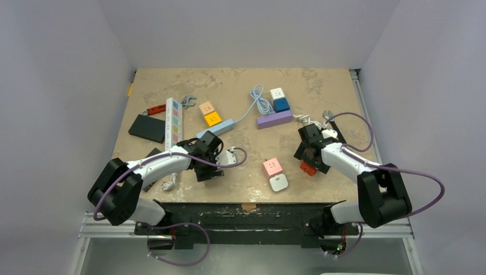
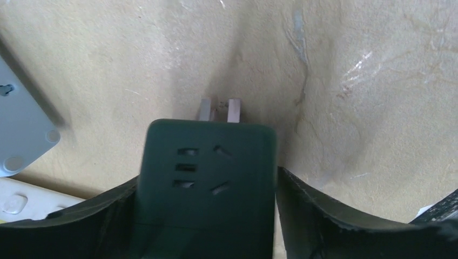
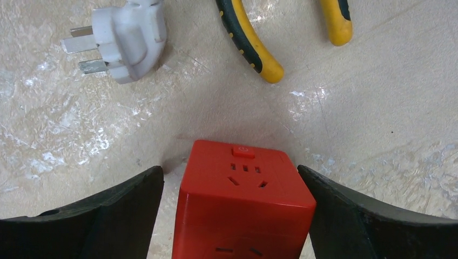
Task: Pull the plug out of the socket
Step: Place the plug at the center of the board.
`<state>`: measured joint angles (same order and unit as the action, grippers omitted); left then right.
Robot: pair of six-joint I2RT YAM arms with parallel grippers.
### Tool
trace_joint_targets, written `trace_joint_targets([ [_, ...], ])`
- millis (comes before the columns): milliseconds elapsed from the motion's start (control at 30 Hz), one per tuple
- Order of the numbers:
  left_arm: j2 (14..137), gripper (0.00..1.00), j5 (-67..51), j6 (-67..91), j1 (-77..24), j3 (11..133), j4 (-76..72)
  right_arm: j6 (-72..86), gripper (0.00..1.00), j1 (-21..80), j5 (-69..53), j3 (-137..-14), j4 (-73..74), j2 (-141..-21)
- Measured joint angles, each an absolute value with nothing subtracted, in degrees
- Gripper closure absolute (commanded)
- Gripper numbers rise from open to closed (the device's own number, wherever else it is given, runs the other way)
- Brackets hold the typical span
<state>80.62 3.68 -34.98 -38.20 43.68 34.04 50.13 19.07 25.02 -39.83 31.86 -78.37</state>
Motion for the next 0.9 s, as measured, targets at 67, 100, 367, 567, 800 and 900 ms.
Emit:
trace_joint_targets([
  [67, 80.9, 0.06, 3.4, -35.0, -38.2, 43.4, 34.0, 50.1, 0.08, 19.1, 25.0, -39.8, 32.1, -78.3],
  [100, 80.9, 0.01, 3.4, -34.9, -38.2, 43.4, 34.5, 50.1, 0.06, 19.1, 25.0, -39.9, 32.3, -78.1],
  [367, 78.3, 0.00, -0.8, -32.6, -38.2, 46.4, 41.6, 47.2, 0.01, 19.3, 25.0, -44.0, 35.3, -70.4],
  [567, 71.4, 0.00, -5.0, -30.0, -38.0, 56.3, 48.5, 43.5, 0.01, 25.3, 26.9, -49.0, 36.6, -65.6],
  [800, 66.9, 0.00, -9.1, -27.9, -35.4, 66.7, 54.6, 36.2, 0.01, 39.9, 27.0, -56.1, 36.7, -71.6],
  [900, 66.2, 0.00, -10.0, -27.5, -34.0, 67.4, 56.2, 32.2, 0.01, 43.2, 23.1, -56.6, 35.7, -75.5],
])
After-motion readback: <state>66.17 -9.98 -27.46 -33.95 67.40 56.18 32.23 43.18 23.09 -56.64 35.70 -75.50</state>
